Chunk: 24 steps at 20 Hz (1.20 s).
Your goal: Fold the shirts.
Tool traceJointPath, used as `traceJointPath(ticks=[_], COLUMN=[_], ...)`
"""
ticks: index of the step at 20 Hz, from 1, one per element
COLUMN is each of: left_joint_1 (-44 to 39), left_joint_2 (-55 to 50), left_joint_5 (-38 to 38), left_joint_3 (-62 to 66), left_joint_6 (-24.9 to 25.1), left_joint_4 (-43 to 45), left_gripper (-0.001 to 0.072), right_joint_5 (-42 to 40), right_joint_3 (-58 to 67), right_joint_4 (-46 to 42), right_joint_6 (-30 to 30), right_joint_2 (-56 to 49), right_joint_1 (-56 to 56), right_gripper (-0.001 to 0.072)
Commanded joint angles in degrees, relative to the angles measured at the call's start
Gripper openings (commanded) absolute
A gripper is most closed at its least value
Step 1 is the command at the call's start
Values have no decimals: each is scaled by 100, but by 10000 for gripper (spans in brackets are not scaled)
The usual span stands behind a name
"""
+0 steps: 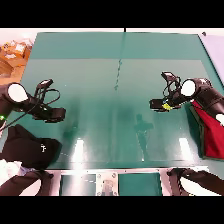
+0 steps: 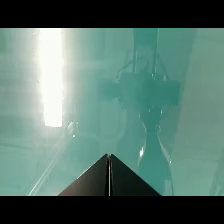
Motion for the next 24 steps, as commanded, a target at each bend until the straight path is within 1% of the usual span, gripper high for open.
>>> traceJointPath(ticks=[1, 3, 4, 5, 6, 7, 8, 9, 10, 11, 14, 18, 19, 20, 21, 24], left_joint_1=[-2, -2, -2, -2, -2, -2, -2, 0, 0, 0, 0, 0, 0, 0, -2, -2], left_joint_2=[4, 4, 4, 4, 4, 7, 7, 7, 7, 7, 4, 4, -4, -7, -7, -7], left_joint_5=[11, 7, -52, -170, -391, -643, -970, -1209, -1294, -1259, -721, -415, -428, -446, -483, -756], left_joint_3=[-4, -2, -2, -4, -4, -22, -109, -293, -531, -815, -1729, -2472, -2524, -2518, -2509, -2205], left_joint_6=[63, 52, -85, -354, -741, -973, -1104, -1217, -1261, -1322, -1700, -1740, -1738, -1711, -1600, -1331], left_joint_4=[15, 304, 734, 1257, 1915, 2507, 2968, 3213, 3281, 3289, 3309, 3300, 3303, 3305, 3292, 3283], left_gripper=[22, 23, 55, 383, 719, 712, 712, 712, 712, 712, 712, 709, 621, 288, 31, 21], right_joint_5=[0, 0, 0, 0, 0, 0, 0, 0, 0, 0, 0, 0, 0, 0, 0, 0], right_joint_3=[-2, -2, -2, -2, -2, -2, -2, -2, -2, -2, -2, -2, -2, -2, -2, -2], right_joint_4=[2, 2, 2, 2, 2, 2, 2, 2, 2, 2, 2, 2, 2, 2, 2, 2], right_joint_6=[0, 0, 0, 0, 0, 0, 0, 0, 0, 0, 0, 0, 0, 0, 0, 0], right_joint_2=[-2, -2, -2, -2, -2, -2, -2, -2, -2, -2, -2, -2, -2, -2, -2, -2], right_joint_1=[7, 7, 7, 7, 7, 7, 7, 7, 7, 7, 7, 7, 7, 7, 7, 7], right_gripper=[16, 16, 16, 16, 16, 16, 16, 16, 16, 16, 16, 16, 16, 16, 16, 16])
